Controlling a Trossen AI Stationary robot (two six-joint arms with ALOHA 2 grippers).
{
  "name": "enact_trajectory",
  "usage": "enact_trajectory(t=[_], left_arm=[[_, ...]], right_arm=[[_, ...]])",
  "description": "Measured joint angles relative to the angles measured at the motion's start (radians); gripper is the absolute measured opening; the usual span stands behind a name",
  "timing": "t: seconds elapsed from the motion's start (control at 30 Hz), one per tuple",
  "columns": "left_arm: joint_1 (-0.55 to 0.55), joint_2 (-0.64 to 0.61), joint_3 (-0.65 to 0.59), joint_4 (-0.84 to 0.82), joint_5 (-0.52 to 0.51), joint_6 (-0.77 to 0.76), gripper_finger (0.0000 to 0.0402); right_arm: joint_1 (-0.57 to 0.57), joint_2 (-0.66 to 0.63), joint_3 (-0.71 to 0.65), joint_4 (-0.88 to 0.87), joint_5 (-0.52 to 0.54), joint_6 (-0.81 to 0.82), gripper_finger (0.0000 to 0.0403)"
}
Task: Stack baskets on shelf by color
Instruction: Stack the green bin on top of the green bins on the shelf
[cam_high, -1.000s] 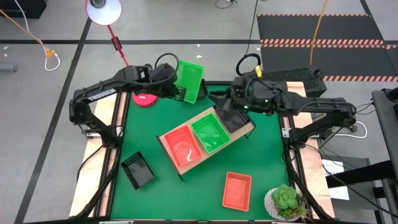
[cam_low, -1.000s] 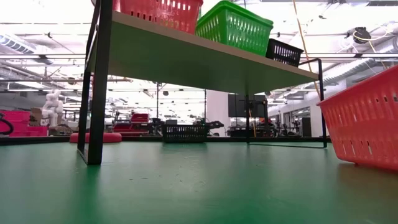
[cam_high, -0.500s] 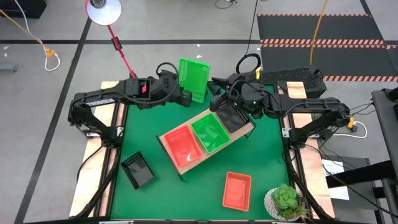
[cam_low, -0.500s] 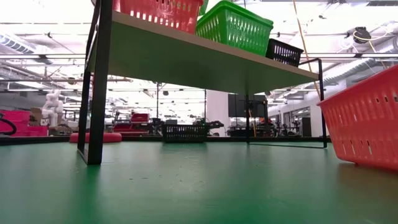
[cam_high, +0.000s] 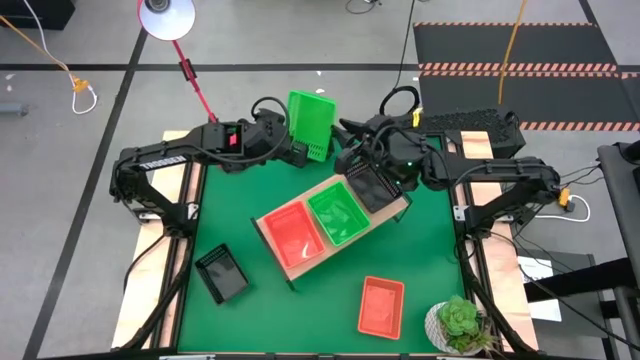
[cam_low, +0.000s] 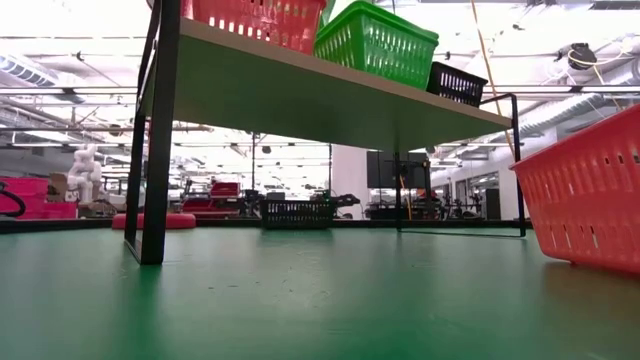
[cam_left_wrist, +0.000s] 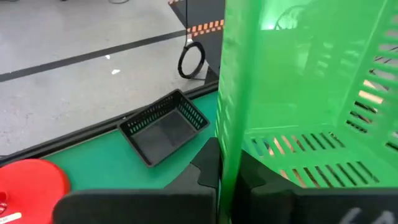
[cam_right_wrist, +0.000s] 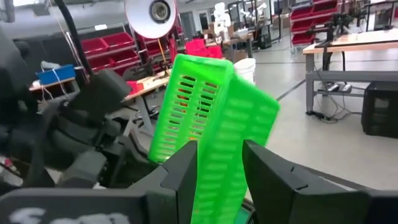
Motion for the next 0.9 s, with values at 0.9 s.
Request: enact_trajectory(t=[0.9], left_arm=[[-0.094, 0.012, -0.002, 0.149, 0.020, 0.079, 0.0156]], right_arm=[[-0.066, 0.031, 0.002, -0.008, 0.008, 0.098, 0.0007]])
